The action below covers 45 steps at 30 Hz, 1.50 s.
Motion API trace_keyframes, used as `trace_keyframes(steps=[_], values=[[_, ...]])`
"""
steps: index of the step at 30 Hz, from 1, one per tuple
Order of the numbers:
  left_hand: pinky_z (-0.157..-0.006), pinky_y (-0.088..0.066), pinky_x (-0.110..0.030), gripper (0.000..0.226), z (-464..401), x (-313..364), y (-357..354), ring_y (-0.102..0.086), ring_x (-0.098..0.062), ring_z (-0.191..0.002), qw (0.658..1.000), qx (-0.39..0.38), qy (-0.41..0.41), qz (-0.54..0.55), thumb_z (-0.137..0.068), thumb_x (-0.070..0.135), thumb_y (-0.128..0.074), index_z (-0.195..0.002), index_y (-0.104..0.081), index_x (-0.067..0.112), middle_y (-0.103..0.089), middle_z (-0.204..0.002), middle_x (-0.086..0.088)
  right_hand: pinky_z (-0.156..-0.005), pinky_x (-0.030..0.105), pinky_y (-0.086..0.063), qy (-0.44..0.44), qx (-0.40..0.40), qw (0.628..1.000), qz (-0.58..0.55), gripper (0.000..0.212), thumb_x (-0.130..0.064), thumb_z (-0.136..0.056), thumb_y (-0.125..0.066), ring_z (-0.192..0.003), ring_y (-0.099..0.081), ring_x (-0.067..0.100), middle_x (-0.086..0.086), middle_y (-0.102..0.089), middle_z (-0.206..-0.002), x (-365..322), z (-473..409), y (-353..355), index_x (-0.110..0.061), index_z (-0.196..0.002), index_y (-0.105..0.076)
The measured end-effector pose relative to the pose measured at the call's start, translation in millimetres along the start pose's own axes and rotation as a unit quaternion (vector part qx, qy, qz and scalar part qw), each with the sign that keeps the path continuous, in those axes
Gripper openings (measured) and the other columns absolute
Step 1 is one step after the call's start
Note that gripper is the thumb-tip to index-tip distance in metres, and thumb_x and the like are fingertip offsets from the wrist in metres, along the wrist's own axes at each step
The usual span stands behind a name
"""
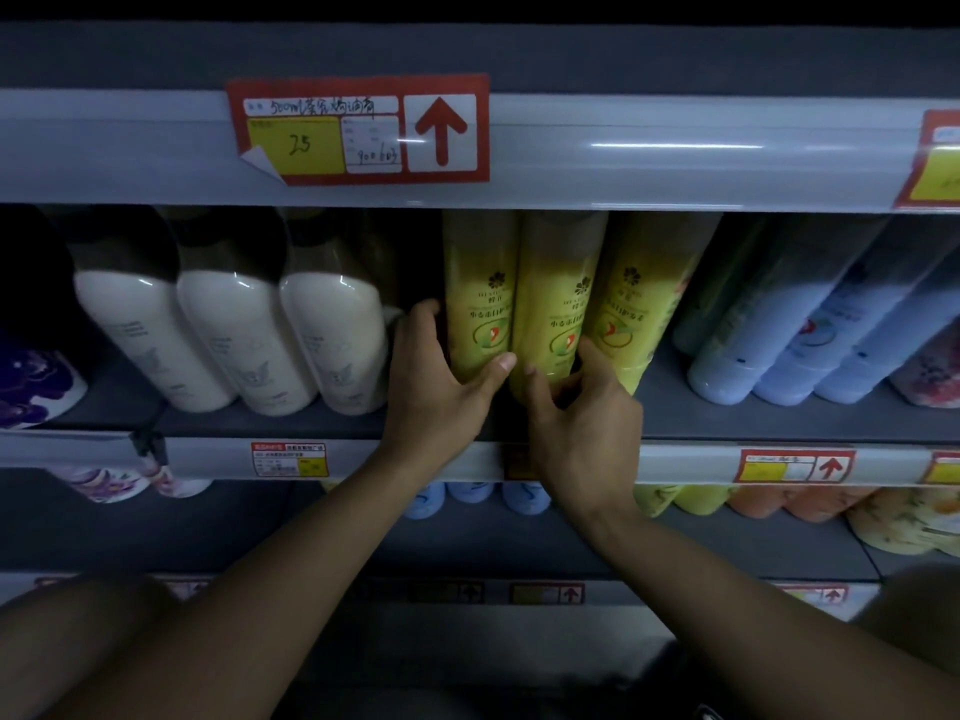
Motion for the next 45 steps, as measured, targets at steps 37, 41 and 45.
trace_keyframes(steps=[37,41,45], values=[[-0.101,-0.057,-0.049,0.061,1,-7,-3,-0.066,-0.010,-0.122,0.999,-0.028,0.022,0.004,-0.085,0.040,-0.069,-0.139,-0.042,0.032,-0.068,-0.131,0.011,-0.067,0.037,-0.053,-0.042,0.011,0.997,0.067,0.021,-0.046,-0.093,-0.065,-0.076,-0.067,0.024,-0.005,-0.067,-0.069,5,-10,-11,-0.025,-0.096,-0.064],[-0.102,-0.056,-0.049,0.061,1,-7,-3,-0.066,-0.010,-0.122,0.999,-0.033,0.025,0.005,-0.086,0.039,-0.069,-0.139,-0.042,0.031,-0.067,-0.131,0.011,-0.066,0.035,-0.051,-0.039,0.011,0.997,0.065,0.021,-0.045,-0.094,-0.065,-0.074,-0.067,0.022,-0.006,-0.067,-0.068,6,-11,-12,-0.024,-0.097,-0.064],[-0.102,-0.057,-0.049,0.058,0,-8,-4,-0.066,-0.010,-0.121,0.999,-0.050,0.017,0.007,-0.092,0.031,-0.070,-0.141,-0.040,0.027,-0.066,-0.132,0.009,-0.067,0.034,-0.051,-0.044,0.006,0.998,0.053,0.021,-0.042,-0.093,-0.066,-0.078,-0.068,0.025,-0.002,-0.071,-0.077,4,-12,-11,-0.022,-0.100,-0.066]])
Point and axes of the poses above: each hand's wrist, its own z-axis away from the middle knuckle, its own y-axis out of the back of the hand, x = y × z, the point moved 4 cm from there along -z, towards the middle knuckle
